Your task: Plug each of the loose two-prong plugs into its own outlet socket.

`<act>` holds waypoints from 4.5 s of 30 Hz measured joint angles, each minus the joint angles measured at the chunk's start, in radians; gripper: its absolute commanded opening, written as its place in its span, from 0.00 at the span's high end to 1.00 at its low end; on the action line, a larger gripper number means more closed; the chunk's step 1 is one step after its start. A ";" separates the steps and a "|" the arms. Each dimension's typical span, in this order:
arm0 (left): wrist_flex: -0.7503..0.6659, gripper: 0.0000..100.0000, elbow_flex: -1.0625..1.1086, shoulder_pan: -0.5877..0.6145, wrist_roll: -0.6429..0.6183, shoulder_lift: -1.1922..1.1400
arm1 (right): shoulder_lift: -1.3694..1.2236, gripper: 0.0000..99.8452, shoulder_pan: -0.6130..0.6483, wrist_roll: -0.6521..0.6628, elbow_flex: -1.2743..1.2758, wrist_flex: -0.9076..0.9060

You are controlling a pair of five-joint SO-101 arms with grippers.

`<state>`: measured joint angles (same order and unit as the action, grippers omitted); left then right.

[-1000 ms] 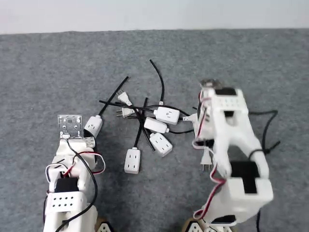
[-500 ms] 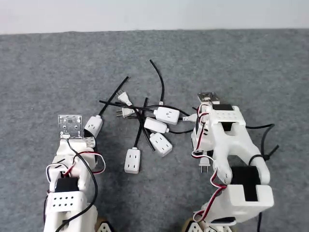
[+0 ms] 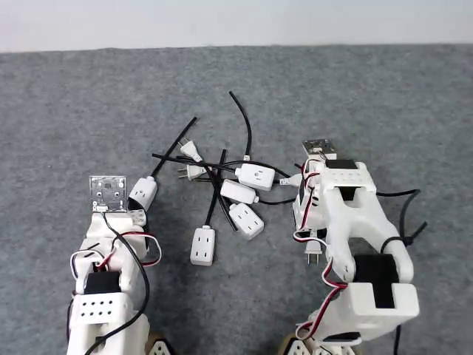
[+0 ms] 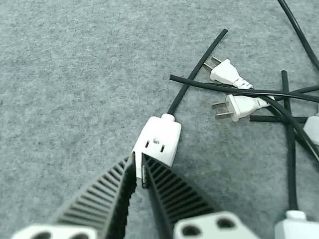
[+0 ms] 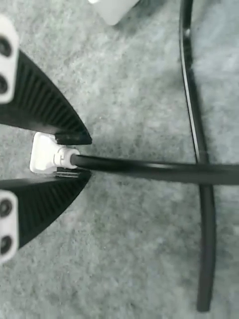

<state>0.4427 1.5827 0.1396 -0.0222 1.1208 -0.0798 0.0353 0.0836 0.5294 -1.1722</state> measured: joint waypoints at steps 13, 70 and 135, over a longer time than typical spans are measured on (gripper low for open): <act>0.000 0.99 0.000 0.000 0.000 0.000 | 0.227 0.91 0.000 0.000 0.166 0.026; 0.555 0.99 -0.531 -0.130 0.686 -0.761 | 0.684 0.99 0.609 -0.097 -0.054 -0.130; 0.124 0.99 -0.462 0.084 0.034 -0.664 | 0.446 0.99 0.710 -0.359 0.293 0.486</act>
<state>0.5669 1.1208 0.2240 0.0115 0.4565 0.3667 0.7457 -0.2754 0.8224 -0.6859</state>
